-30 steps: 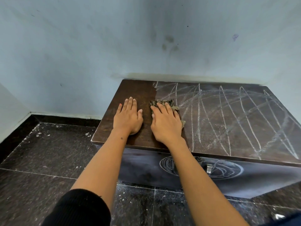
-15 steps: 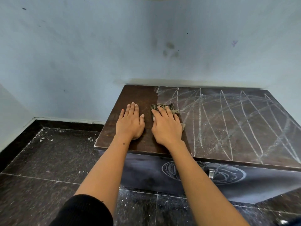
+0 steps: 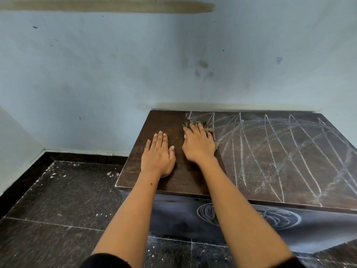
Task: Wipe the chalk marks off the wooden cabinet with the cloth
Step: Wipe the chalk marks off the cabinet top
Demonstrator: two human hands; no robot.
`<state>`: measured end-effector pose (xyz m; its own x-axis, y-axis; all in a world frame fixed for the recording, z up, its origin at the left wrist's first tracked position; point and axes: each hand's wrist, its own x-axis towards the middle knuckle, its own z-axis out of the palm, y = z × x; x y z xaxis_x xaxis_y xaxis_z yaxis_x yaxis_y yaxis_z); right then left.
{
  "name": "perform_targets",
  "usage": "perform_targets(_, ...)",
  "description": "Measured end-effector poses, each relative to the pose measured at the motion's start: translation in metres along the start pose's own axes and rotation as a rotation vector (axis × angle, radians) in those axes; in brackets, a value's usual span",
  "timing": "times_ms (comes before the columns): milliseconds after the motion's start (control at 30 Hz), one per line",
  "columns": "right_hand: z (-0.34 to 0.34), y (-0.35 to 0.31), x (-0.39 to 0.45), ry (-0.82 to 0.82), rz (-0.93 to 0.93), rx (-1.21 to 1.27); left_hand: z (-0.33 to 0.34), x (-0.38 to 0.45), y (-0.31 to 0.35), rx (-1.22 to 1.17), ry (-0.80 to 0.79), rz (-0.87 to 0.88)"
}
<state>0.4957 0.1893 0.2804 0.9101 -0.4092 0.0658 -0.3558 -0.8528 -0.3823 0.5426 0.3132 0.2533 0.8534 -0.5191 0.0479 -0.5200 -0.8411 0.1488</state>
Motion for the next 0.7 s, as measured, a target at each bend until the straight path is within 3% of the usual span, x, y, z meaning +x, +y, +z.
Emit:
perform_targets(100,0.005,-0.001,0.0,0.022,0.02,-0.016,0.0,0.0,-0.001,0.006,0.0,0.004)
perform_targets(233,0.03,-0.004,-0.061,0.238,0.04,-0.016,0.003,0.001,-0.001,0.003,0.003,0.0)
perform_targets(533,0.002,-0.006,0.01,0.022,0.024,0.024,-0.001,0.0,0.001,-0.002,0.006,-0.003)
perform_targets(700,0.021,0.002,-0.032,0.165,0.006,0.013,0.003,0.002,-0.002,0.0,0.007,0.001)
